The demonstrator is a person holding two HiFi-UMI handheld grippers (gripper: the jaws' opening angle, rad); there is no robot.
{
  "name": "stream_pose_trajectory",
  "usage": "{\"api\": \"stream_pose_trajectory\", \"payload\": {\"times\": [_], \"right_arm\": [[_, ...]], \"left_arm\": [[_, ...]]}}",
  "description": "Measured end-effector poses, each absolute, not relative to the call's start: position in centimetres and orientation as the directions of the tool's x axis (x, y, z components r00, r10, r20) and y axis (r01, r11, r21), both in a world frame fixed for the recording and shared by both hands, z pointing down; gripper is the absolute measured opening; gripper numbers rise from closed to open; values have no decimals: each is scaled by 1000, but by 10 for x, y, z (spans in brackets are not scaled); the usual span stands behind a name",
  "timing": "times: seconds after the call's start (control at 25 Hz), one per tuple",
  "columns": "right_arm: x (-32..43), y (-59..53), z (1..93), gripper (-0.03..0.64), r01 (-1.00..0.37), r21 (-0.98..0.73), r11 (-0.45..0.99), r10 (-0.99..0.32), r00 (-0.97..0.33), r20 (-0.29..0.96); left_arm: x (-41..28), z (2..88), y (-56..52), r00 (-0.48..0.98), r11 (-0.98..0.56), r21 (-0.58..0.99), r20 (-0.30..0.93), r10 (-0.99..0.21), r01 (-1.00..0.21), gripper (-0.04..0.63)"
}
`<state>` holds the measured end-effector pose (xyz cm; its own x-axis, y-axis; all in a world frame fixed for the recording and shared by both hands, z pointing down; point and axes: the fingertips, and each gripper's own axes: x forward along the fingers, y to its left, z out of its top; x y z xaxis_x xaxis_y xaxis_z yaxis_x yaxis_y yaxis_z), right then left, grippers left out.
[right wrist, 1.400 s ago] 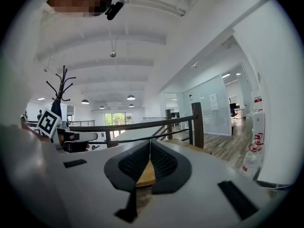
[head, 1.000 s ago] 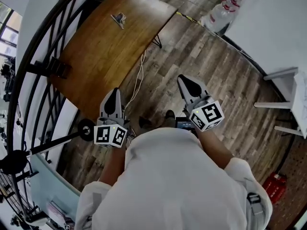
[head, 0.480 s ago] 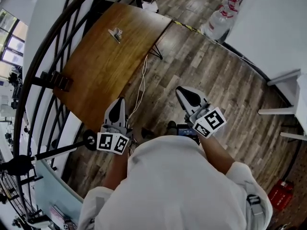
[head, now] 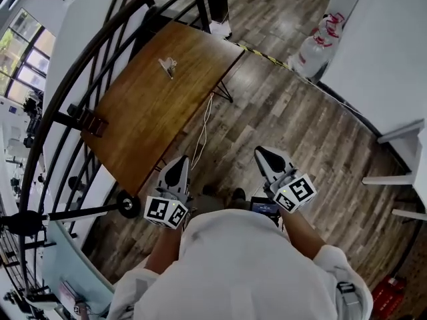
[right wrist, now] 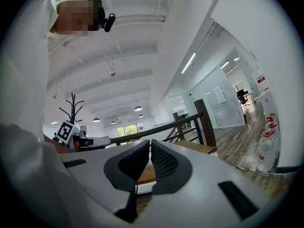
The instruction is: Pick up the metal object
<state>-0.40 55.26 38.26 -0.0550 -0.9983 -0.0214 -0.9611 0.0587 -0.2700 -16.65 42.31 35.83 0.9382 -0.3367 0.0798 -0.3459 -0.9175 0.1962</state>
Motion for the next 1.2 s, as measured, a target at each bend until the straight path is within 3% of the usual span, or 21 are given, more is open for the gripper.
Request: {"api": "stream_pose_trajectory", "payload": {"times": [0.48, 0.76, 1.2], "right_arm": [[24, 506, 387, 26, -966, -255, 27, -1000, -30, 6], [79, 455, 363, 26, -978, -188, -87, -996, 92, -21], [122, 341, 338, 26, -989, -88, -115, -993, 114, 24]], "left_arm": [[-133, 374, 362, 935, -902, 252, 42, -352, -351, 3], [-100, 369, 280, 926, -881, 317, -27, -378, -350, 3], [-36, 366, 192, 977, -924, 358, -101, -185, -138, 7]]}}
